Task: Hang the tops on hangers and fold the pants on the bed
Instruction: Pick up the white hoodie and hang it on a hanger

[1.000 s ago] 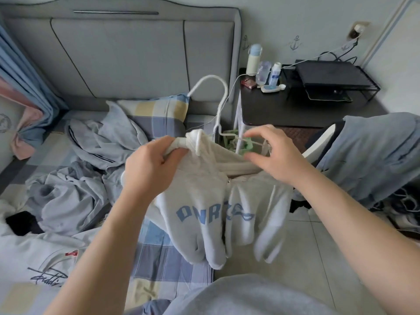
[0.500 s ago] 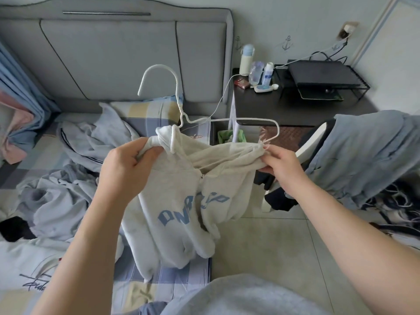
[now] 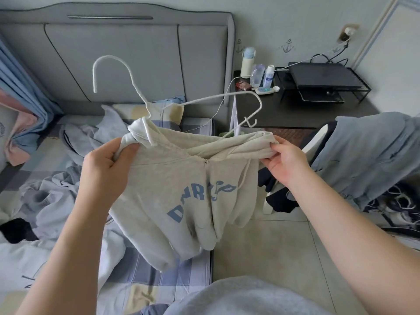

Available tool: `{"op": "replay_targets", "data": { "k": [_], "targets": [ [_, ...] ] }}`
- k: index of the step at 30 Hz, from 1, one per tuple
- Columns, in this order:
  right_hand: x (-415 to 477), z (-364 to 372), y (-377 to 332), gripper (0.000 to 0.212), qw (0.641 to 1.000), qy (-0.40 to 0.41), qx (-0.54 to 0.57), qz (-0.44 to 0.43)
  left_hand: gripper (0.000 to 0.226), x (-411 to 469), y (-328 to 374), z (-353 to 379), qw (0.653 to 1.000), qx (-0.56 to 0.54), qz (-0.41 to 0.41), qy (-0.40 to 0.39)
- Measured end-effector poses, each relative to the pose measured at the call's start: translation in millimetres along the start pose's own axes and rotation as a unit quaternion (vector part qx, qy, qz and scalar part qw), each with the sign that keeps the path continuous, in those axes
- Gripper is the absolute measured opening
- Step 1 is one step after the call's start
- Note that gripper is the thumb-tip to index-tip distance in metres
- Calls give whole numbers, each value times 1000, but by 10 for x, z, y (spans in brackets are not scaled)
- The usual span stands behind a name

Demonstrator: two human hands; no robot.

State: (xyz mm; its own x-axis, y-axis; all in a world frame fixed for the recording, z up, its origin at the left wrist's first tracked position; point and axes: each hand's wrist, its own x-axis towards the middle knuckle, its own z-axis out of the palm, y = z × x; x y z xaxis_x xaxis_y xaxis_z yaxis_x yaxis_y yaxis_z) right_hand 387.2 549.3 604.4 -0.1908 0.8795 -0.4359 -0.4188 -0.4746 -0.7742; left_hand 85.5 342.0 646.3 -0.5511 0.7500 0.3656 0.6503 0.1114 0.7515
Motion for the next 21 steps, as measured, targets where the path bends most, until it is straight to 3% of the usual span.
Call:
{"op": "replay_targets", "data": {
  "k": [4, 13, 18, 21],
  "targets": [
    [67, -65, -43, 24, 998, 30, 47, 16, 46, 0, -5, -46, 996, 69, 55, -14],
    [99, -77, -180, 25, 994, 92, 47, 34, 36, 32, -54, -148, 990, 90, 63, -83],
    [-14, 48, -394, 22, 994, 91, 15, 58, 36, 78, -41, -143, 969, 144, 69, -189],
    [-166, 280, -500, 26, 996, 35, -76, 13, 35, 34, 54, 45, 939, 226, 76, -249]
  ]
}}
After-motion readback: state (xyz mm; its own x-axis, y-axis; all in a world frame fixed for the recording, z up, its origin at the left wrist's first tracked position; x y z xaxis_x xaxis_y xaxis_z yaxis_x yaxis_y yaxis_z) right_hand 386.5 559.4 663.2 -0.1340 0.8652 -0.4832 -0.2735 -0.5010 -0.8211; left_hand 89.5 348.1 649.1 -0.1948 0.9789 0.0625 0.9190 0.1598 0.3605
